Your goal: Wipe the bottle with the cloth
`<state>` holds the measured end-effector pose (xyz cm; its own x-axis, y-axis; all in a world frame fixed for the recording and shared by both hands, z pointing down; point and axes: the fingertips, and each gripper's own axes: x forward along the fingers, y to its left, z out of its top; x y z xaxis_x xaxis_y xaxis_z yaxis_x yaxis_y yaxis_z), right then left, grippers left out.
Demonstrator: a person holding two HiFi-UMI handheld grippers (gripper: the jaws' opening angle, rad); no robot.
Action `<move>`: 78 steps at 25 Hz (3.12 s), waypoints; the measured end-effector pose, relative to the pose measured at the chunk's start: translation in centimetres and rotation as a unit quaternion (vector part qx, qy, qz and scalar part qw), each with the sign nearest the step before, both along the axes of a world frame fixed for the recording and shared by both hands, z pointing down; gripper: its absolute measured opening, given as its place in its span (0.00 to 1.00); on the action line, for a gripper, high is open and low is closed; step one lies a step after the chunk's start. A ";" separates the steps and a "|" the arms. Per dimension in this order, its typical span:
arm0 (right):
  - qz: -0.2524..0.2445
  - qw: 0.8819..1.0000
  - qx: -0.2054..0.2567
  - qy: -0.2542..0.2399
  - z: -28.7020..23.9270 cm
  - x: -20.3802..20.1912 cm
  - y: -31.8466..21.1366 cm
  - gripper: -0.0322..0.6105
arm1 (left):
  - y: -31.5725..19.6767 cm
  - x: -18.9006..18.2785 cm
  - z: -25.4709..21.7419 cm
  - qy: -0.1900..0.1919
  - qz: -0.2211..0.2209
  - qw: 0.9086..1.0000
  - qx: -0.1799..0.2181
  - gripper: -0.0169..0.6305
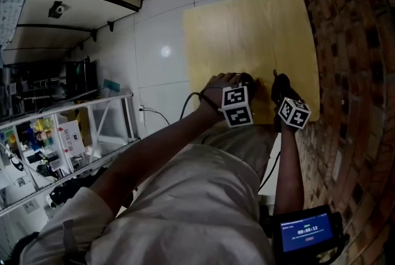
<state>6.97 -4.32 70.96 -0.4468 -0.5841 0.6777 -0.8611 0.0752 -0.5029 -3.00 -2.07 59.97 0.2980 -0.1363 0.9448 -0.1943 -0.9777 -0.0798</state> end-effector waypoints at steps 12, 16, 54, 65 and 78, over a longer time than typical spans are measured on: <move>0.019 1.000 0.011 -0.021 -1.1 -3.4 7.4 0.18 | 0.8 -1.0 -1.4 0.034 -0.104 0.992 -0.069 0.36; 0.036 0.999 0.008 -0.029 -0.6 -3.1 7.7 0.18 | 1.2 -1.2 -1.3 0.021 -0.022 0.998 -0.049 0.41; -0.125 0.978 0.158 0.047 -5.9 -9.5 4.5 0.18 | -2.8 0.3 -2.0 0.023 -0.130 0.991 -0.022 0.29; -0.170 0.983 0.033 0.062 -0.6 -9.4 3.0 0.18 | -2.8 0.0 -3.2 0.045 -0.165 0.985 -0.024 0.29; -0.104 0.991 -0.084 -0.019 0.9 -7.5 3.5 0.18 | -2.4 -0.9 -2.8 0.064 -0.175 0.982 -0.004 0.30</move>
<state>-0.54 -0.81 71.85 -0.5729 -0.3572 0.7377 -0.8158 0.1619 -0.5552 -3.93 -4.44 57.19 0.3513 -0.2442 0.9039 -0.5273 -0.8493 -0.0245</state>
